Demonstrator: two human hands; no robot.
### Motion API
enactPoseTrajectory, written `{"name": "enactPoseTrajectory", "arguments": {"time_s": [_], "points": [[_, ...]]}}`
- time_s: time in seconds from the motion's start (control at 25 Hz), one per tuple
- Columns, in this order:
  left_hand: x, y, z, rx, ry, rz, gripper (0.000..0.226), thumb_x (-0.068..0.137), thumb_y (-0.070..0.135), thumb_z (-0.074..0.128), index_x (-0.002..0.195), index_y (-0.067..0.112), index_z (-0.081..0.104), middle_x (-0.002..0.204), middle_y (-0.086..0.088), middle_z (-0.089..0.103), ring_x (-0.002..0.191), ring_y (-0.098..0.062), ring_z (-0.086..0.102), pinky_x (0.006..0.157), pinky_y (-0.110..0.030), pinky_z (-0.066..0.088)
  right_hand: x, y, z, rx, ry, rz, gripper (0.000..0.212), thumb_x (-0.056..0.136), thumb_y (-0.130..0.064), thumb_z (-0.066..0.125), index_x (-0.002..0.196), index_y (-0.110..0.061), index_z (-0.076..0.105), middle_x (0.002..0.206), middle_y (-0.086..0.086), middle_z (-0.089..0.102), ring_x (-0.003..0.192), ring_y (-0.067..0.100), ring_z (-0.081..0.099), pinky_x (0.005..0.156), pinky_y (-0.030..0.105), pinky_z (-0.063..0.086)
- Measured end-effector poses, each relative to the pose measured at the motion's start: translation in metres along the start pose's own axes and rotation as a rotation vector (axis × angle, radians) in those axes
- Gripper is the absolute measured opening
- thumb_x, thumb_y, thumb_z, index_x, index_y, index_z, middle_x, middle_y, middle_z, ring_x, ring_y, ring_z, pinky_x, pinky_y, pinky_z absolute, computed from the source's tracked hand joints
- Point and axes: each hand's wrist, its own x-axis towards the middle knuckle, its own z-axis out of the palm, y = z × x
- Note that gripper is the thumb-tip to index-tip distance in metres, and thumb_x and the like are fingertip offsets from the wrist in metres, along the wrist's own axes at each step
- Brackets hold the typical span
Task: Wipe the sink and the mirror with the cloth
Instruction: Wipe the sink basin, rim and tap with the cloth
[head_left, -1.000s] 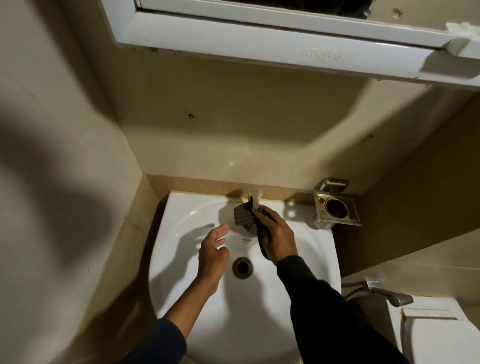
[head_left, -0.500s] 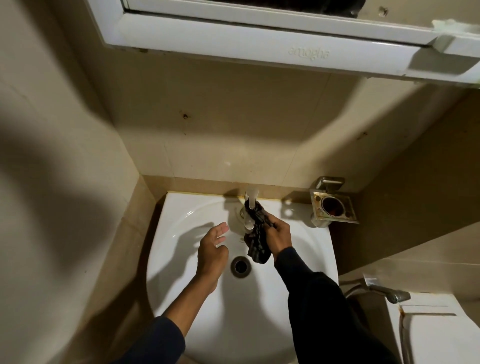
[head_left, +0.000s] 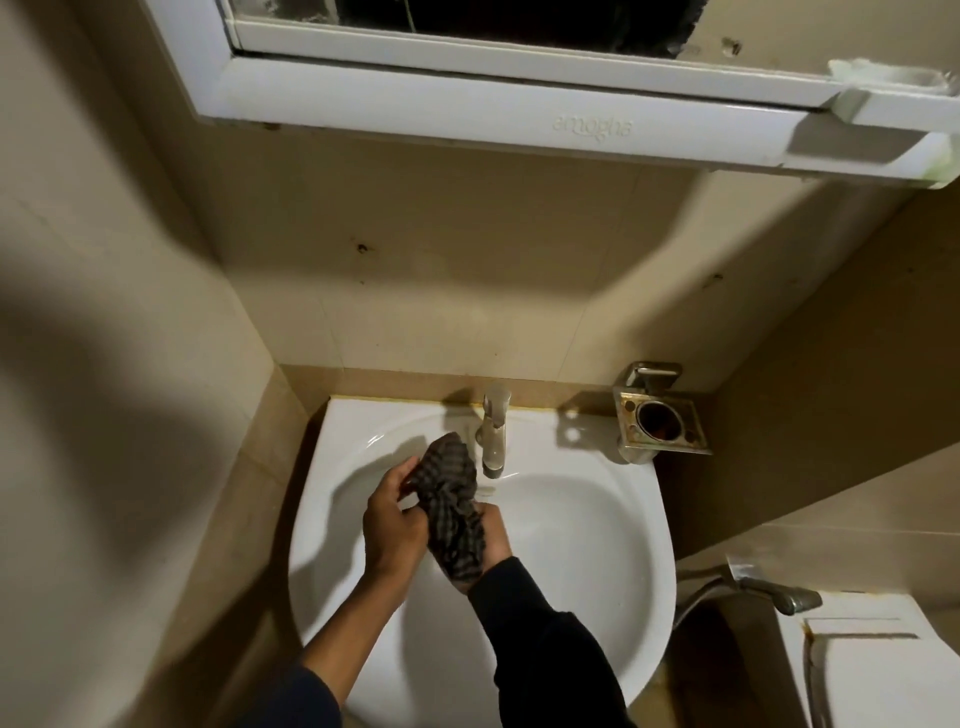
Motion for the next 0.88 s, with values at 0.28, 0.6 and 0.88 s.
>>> {"name": "enactPoseTrajectory", "arguments": {"time_s": [0.28, 0.6, 0.88], "points": [[0.029, -0.042, -0.092, 0.696, 0.255, 0.095, 0.043, 0.085, 0.005, 0.057, 0.127, 0.013, 0.059, 0.134, -0.008, 0.057, 0.124, -0.028, 0.052, 0.102, -0.041, 0.045, 0.02, -0.009, 0.09, -0.895, 0.016, -0.611, 0.021, 0.097, -0.005, 0.049, 0.115, -0.007, 0.058, 0.102, 0.004, 0.063, 0.103, 0.028, 0.061, 0.076, 0.01, 0.048], [0.026, -0.062, -0.106, 0.779, 0.173, 0.04, 0.045, 0.089, 0.02, 0.06, 0.133, 0.01, 0.053, 0.134, -0.008, 0.057, 0.126, -0.025, 0.051, 0.106, -0.035, 0.039, 0.099, -0.011, 0.147, -2.529, -0.16, -0.996, 0.039, 0.098, -0.019, 0.052, 0.136, -0.014, 0.052, 0.143, 0.013, 0.04, 0.121, 0.038, 0.045, 0.089, 0.046, 0.048], [0.026, -0.061, -0.104, 0.782, 0.198, 0.056, 0.045, 0.085, 0.01, 0.064, 0.129, 0.009, 0.057, 0.129, -0.008, 0.062, 0.12, -0.022, 0.057, 0.098, -0.029, 0.044, 0.101, -0.029, 0.126, -2.452, -0.114, -0.983, 0.04, 0.098, -0.025, 0.055, 0.137, -0.018, 0.054, 0.146, 0.009, 0.042, 0.126, 0.037, 0.041, 0.103, 0.045, 0.042]]}}
